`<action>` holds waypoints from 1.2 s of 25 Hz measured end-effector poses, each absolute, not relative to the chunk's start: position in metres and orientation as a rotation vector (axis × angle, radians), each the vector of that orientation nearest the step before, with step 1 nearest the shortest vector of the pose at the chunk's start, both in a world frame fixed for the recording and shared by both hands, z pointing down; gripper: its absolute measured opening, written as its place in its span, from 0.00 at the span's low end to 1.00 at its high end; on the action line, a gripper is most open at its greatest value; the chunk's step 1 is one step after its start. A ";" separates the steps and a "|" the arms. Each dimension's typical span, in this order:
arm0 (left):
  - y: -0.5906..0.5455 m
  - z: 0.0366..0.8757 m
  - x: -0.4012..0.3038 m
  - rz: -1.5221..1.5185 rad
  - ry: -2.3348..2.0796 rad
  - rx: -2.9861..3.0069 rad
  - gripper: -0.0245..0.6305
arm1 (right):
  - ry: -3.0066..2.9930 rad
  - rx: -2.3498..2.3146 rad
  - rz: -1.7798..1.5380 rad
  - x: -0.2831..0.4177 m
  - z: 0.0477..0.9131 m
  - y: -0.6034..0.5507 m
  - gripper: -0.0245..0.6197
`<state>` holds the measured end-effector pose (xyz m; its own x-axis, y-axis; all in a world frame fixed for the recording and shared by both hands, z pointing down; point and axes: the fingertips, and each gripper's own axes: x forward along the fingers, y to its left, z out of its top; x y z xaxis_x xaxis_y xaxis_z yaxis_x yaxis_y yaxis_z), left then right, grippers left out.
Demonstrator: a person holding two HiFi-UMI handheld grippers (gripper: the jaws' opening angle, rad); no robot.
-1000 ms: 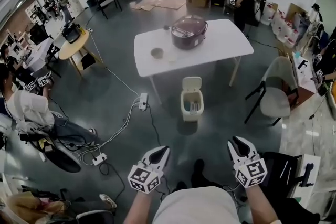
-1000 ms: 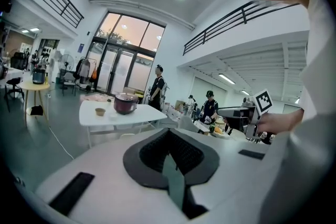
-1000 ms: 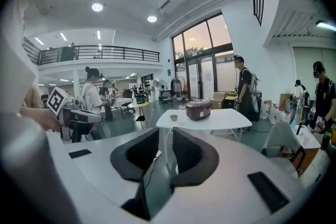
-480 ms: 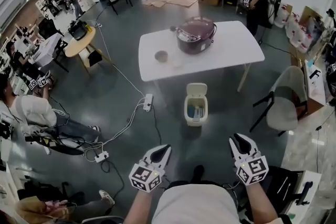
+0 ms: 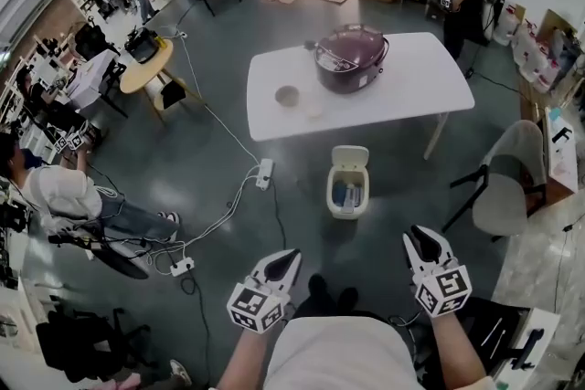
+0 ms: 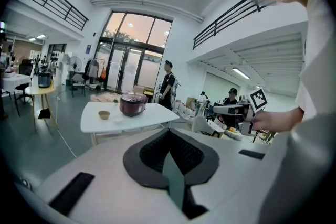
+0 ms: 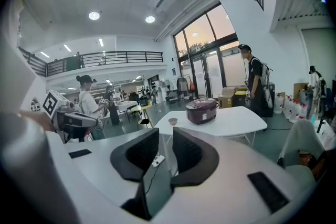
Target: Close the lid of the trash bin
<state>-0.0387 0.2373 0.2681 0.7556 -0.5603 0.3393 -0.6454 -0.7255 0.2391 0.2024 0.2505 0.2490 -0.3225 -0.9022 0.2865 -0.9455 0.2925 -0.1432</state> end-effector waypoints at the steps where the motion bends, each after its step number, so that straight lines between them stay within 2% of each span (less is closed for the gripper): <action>1: 0.234 0.270 -0.038 0.353 -0.928 2.609 0.06 | -2.394 1.733 0.438 0.205 0.250 0.247 0.19; 9: 0.183 0.285 -0.037 0.386 -0.909 2.596 0.06 | -2.329 1.743 0.490 0.213 0.269 0.200 0.19; 30: 0.003 0.370 -0.044 0.470 -0.663 2.603 0.06 | -2.100 1.623 0.424 0.171 0.360 0.025 0.19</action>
